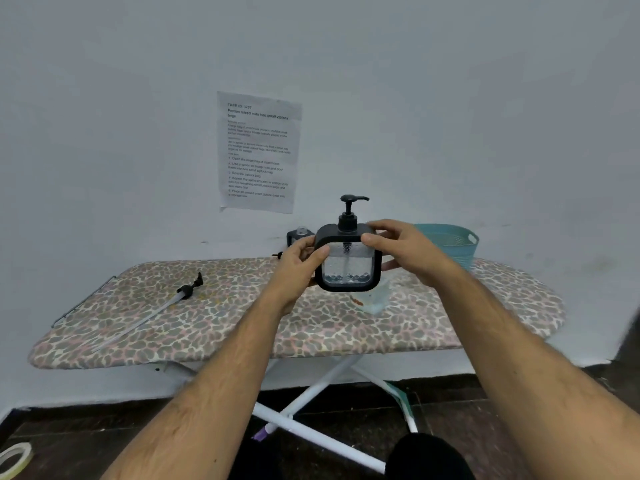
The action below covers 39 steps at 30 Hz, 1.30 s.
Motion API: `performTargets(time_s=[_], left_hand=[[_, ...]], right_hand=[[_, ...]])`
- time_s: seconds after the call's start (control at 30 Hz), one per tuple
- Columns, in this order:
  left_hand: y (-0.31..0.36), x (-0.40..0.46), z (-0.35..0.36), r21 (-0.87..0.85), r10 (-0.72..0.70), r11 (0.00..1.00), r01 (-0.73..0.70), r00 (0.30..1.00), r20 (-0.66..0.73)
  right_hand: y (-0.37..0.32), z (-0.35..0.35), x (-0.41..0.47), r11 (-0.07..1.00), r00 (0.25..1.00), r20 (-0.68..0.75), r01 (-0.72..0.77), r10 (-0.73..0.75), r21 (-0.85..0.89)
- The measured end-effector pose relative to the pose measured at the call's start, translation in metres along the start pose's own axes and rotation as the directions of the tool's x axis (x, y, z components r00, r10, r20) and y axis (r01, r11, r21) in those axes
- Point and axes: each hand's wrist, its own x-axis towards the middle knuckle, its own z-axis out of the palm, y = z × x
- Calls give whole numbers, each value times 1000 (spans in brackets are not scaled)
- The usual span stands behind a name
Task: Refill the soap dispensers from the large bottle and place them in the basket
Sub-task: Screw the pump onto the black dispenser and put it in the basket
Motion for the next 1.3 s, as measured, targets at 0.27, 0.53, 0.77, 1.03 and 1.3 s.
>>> performTargets(time_s=[0.27, 0.53, 0.77, 1.03, 1.3], left_hand=[[21, 32, 81, -74, 21, 997, -12, 992, 127], [19, 81, 148, -126, 16, 992, 12, 976, 218], [0, 133, 201, -159, 25, 987, 9, 977, 210], [-17, 197, 251, -157, 5, 988, -1, 1000, 24], [-45, 227, 273, -48, -58, 997, 53, 994, -95]], right_hand=[[-10, -91, -19, 999, 997, -72, 2, -5, -48], [5, -163, -18, 999, 991, -132, -35, 31, -31], [33, -199, 2, 998, 963, -262, -62, 59, 0], [65, -222, 49, 997, 887, -456, -71, 70, 15], [105, -223, 105, 975, 743, -664, -198, 82, -101]])
